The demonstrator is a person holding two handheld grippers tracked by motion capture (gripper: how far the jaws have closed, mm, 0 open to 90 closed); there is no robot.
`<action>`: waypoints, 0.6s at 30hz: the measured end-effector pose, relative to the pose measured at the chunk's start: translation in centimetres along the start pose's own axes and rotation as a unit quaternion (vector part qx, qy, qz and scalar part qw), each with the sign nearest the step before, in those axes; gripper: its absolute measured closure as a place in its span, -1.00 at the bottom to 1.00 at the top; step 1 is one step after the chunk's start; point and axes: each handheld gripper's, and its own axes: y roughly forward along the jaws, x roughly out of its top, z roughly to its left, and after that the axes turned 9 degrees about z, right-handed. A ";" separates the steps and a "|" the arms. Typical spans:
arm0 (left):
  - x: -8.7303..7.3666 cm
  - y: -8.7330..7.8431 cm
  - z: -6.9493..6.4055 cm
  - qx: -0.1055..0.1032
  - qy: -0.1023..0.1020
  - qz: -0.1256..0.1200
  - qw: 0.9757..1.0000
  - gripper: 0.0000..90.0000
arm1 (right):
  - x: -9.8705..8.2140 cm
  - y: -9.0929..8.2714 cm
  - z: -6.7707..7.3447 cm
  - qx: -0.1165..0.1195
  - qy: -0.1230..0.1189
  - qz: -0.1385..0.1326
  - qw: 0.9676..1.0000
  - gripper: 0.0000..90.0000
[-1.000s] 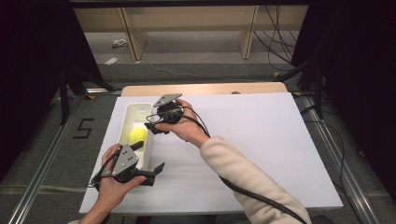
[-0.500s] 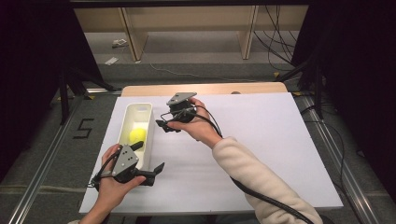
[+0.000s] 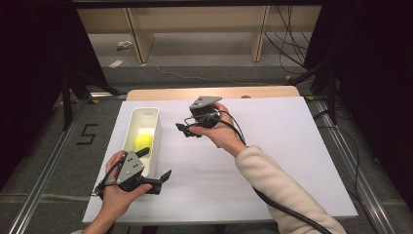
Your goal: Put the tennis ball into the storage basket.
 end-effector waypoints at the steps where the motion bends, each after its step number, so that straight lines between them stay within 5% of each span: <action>1: 0.0 0.0 0.1 0.006 0.003 -0.002 1.000 -1.00 | -0.1 -0.1 -0.1 -0.001 0.000 -0.001 1.000 -0.49; 18: 0.0 0.0 0.1 0.002 0.001 0.000 1.000 -1.00 | -2.3 -2.5 -1.8 -0.016 0.019 -0.007 1.000 -0.50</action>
